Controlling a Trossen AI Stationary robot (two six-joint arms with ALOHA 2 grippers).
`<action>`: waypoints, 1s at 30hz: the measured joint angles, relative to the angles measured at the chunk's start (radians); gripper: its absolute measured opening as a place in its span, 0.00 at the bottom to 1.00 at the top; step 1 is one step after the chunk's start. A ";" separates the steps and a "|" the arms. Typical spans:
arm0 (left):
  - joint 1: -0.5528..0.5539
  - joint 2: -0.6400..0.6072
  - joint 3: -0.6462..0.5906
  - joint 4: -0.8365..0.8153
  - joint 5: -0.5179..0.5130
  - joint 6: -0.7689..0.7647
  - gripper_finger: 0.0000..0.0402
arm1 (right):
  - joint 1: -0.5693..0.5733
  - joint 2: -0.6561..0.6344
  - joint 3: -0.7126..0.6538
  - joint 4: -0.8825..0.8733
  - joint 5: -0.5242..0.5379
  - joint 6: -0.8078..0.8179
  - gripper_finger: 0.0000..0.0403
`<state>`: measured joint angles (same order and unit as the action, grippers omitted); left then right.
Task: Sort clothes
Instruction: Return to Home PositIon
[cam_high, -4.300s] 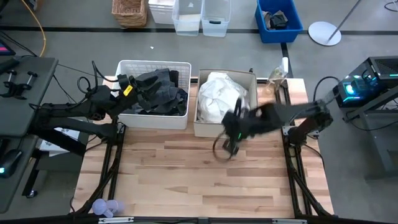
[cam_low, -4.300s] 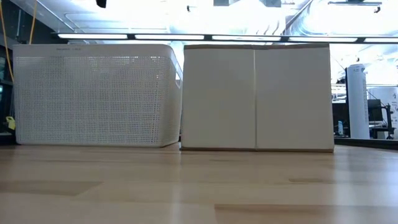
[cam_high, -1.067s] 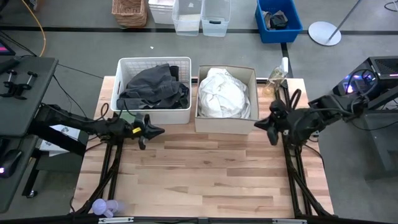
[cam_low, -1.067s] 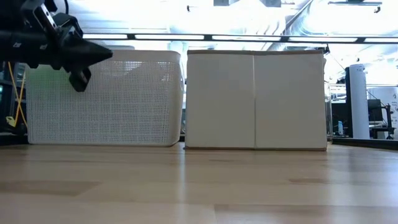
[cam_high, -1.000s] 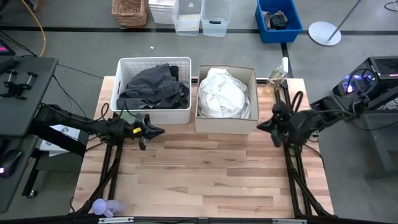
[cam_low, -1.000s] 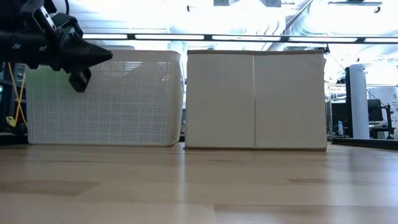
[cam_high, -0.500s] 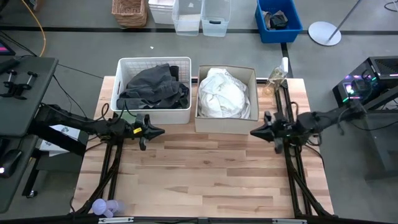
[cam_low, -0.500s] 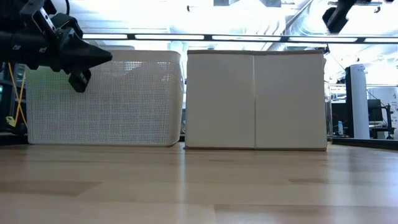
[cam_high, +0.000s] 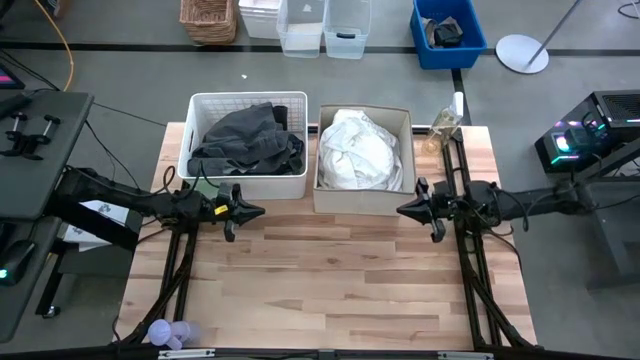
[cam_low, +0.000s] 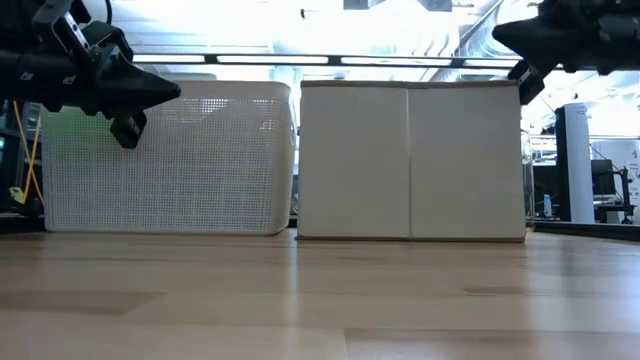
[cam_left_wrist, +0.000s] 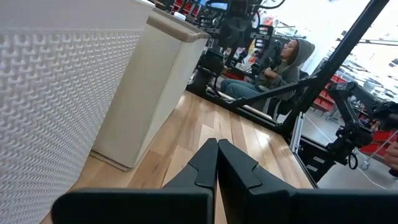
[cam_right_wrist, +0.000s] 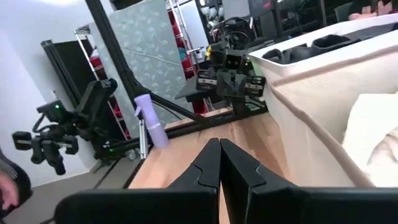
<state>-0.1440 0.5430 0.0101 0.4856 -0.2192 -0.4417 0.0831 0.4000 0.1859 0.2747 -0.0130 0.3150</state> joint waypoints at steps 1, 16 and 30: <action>0.000 0.000 0.000 0.000 0.000 0.000 0.00 | -0.004 -0.012 -0.012 0.005 -0.007 -0.001 0.00; 0.000 0.000 0.000 0.000 0.000 0.000 0.00 | -0.010 -0.127 -0.176 0.209 -0.156 0.088 0.00; 0.000 0.000 0.000 -0.001 0.000 0.000 0.00 | -0.010 -0.125 -0.174 -0.246 -0.147 0.087 0.00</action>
<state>-0.1441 0.5430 0.0105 0.4847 -0.2195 -0.4419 0.0730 0.2753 0.0117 0.0288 -0.1601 0.4016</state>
